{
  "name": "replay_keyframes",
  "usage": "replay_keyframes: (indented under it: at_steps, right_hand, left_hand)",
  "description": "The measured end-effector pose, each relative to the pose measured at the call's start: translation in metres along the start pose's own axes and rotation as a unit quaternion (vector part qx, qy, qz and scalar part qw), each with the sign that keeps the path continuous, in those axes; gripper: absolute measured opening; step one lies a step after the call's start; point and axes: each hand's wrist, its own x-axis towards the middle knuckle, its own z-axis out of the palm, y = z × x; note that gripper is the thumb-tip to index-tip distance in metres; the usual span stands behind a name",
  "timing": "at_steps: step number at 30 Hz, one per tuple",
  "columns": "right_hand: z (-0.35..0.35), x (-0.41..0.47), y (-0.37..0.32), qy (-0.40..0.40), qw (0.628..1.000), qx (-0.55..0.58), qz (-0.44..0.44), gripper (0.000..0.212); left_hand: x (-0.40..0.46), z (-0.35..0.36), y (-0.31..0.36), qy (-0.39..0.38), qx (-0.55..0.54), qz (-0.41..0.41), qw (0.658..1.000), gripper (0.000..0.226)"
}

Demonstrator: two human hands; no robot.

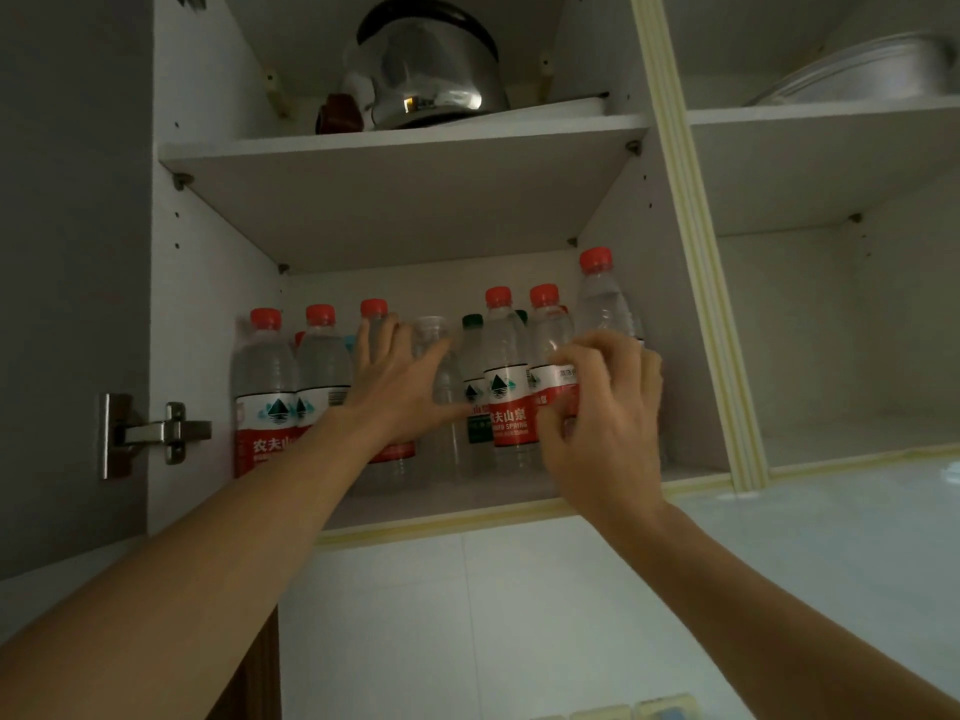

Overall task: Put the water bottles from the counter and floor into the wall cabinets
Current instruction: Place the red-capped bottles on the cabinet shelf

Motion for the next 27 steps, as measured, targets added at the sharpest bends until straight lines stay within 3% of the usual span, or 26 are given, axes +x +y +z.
replay_keyframes:
  at_steps: [3, 6, 8, 11, 16, 21, 27]
  right_hand:
    - [-0.011, 0.000, 0.019, -0.010, 0.998, -0.052, 0.040, 0.048]
    - [-0.010, -0.006, 0.027, -0.061, 0.992, -0.072, 0.080, 0.061]
    - [-0.008, -0.008, 0.030, -0.070, 0.991, -0.064, 0.097, 0.068]
    - [-0.007, -0.008, 0.035, -0.078, 0.989, -0.054, 0.110, 0.074]
    - [-0.006, -0.007, 0.042, -0.093, 0.984, -0.045, 0.142, 0.081]
    - [-0.006, -0.009, 0.043, -0.090, 0.985, -0.049, 0.137, 0.079]
    - [-0.005, -0.009, 0.043, -0.092, 0.985, -0.056, 0.135, 0.082]
  left_hand:
    - [0.009, -0.016, 0.006, 0.078, -0.035, -0.017, 0.996, 0.083]
    - [0.029, -0.034, 0.015, 0.136, -0.168, -0.014, 0.976, 0.059]
    - [0.048, -0.042, 0.024, 0.116, -0.275, -0.003, 0.954, 0.050]
    - [0.076, -0.047, 0.035, 0.060, -0.336, -0.009, 0.940, 0.044]
    - [0.101, -0.045, 0.043, -0.047, -0.344, -0.002, 0.938, 0.042]
    - [0.110, -0.047, 0.042, -0.050, -0.363, -0.003, 0.930, 0.034]
    - [0.109, -0.053, 0.033, -0.052, -0.321, -0.019, 0.945, 0.026]
